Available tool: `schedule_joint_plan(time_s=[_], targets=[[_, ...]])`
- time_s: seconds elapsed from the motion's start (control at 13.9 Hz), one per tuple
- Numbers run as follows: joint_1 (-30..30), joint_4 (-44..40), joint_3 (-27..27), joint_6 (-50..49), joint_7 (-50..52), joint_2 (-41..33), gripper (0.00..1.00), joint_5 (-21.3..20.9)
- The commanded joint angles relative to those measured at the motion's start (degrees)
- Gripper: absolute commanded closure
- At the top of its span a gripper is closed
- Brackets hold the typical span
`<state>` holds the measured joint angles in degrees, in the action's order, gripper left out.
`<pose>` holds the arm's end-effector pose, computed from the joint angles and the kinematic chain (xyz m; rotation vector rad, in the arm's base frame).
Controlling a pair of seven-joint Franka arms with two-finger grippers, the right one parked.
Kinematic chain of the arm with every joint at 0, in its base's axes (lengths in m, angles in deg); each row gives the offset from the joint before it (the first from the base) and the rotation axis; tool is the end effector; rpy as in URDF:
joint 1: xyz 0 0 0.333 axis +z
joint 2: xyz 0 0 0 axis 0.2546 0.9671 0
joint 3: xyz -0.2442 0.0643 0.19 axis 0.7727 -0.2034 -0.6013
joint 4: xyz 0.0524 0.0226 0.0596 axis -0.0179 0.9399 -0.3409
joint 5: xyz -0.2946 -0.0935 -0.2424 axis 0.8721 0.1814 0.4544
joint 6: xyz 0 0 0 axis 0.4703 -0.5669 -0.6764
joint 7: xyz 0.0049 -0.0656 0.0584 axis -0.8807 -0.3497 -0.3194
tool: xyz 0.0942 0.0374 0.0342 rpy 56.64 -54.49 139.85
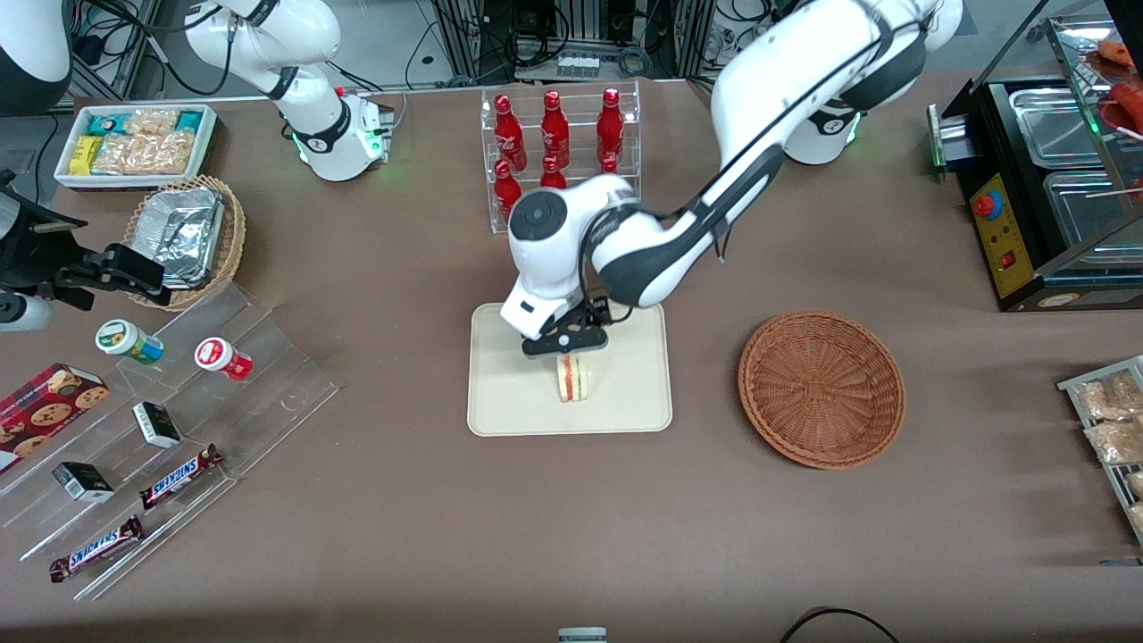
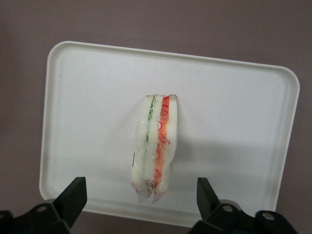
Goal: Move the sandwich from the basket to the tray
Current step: 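Lower the sandwich onto the tray and open the left gripper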
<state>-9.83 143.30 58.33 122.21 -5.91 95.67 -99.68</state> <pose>0.4997 -0.5356 0.3462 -3.0835 -0.2717 -0.0943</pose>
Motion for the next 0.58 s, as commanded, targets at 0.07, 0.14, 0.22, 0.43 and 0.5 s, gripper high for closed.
schedule_joint_plan(time_s=[0.07,0.14,0.22,0.43,0.5], targets=[[4.18,2.10,-0.55,-7.48,0.86,-10.88,0.01,6.50],[4.36,2.10,-0.64,-10.12,0.86,-13.25,0.01,6.86],[5.84,2.10,-0.72,-12.75,0.86,-15.45,0.01,7.73],[14.53,2.62,-0.29,-17.08,-3.60,-21.09,0.01,14.04],[17.25,3.49,-0.29,-18.13,-7.02,-23.02,0.01,15.72]])
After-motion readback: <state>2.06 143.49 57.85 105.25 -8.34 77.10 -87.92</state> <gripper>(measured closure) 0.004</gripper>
